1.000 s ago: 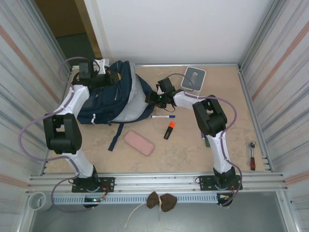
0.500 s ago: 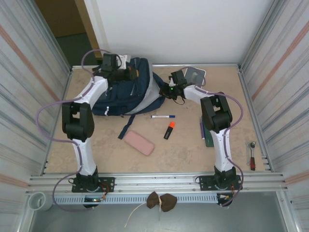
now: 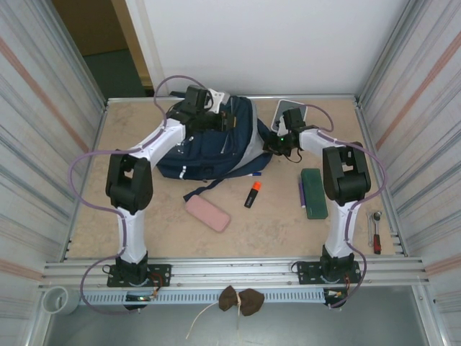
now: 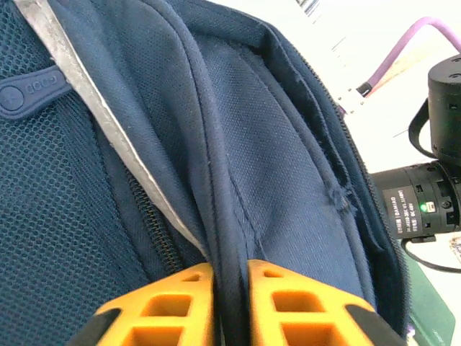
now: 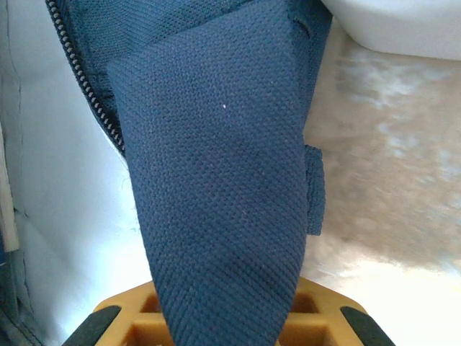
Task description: Pack the student bag
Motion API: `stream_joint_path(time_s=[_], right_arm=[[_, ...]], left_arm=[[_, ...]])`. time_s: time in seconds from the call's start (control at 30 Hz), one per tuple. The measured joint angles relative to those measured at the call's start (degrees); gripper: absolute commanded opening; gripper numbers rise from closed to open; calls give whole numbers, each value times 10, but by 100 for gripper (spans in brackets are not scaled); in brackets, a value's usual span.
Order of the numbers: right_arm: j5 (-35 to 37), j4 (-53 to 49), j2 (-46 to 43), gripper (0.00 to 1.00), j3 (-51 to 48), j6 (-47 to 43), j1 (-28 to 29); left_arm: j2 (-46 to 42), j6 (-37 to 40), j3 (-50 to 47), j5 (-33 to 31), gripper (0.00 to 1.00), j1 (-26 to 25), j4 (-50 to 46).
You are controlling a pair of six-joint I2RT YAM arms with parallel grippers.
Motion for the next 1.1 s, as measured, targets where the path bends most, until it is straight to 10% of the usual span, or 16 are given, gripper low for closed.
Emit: stream_joint_path(time_s=[0.23, 0.6, 1.1], right_arm=[[-22, -17, -2, 1, -2, -14, -29], [-58, -57, -2, 2, 73, -13, -36], [-98, -60, 33, 2, 153, 9, -35]], left_arm=[[-54, 119, -70, -72, 56, 1, -10], [-322, 417, -436, -177, 58, 9, 74], [-286, 631, -539, -172, 56, 13, 123]])
